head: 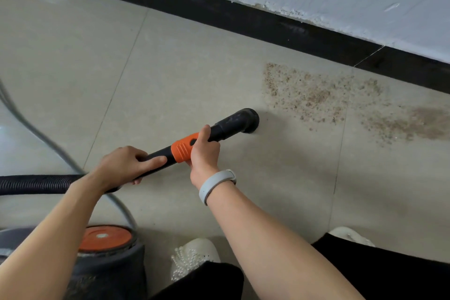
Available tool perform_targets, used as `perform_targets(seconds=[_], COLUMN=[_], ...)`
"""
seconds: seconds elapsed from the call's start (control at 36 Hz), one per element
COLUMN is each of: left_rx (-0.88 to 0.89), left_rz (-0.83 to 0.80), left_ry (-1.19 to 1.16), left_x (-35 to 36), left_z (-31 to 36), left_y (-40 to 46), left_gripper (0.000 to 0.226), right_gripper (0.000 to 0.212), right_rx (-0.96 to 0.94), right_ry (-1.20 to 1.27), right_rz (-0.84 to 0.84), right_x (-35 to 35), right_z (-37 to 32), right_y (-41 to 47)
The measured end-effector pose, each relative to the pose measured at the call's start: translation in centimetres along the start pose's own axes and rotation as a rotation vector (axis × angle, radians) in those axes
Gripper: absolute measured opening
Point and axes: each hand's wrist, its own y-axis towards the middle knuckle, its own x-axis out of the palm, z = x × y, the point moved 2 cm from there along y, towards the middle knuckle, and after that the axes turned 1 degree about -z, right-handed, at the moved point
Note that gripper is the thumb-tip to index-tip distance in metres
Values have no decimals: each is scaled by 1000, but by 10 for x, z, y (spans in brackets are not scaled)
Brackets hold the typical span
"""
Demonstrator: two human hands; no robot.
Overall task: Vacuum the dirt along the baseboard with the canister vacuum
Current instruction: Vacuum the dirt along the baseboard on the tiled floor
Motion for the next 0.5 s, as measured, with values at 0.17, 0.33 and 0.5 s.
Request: perform_targets(seconds=[0.17,0.33,0.5], left_rx=[58,62,43], left_rz=[63,57,100], left_ry=[26,26,24], left_x=[1,4,5], left_z=[-3,-8,6], left_y=[-2,-3,0], left_gripper=[80,78,82], right_gripper=[51,50,53], right_rx=[15,24,6], right_ry=[19,10,-35], right_rz=[25,1,30], right_x=[0,2,-1], right_z=[2,3,-10], right_y=[-7,-14,-8])
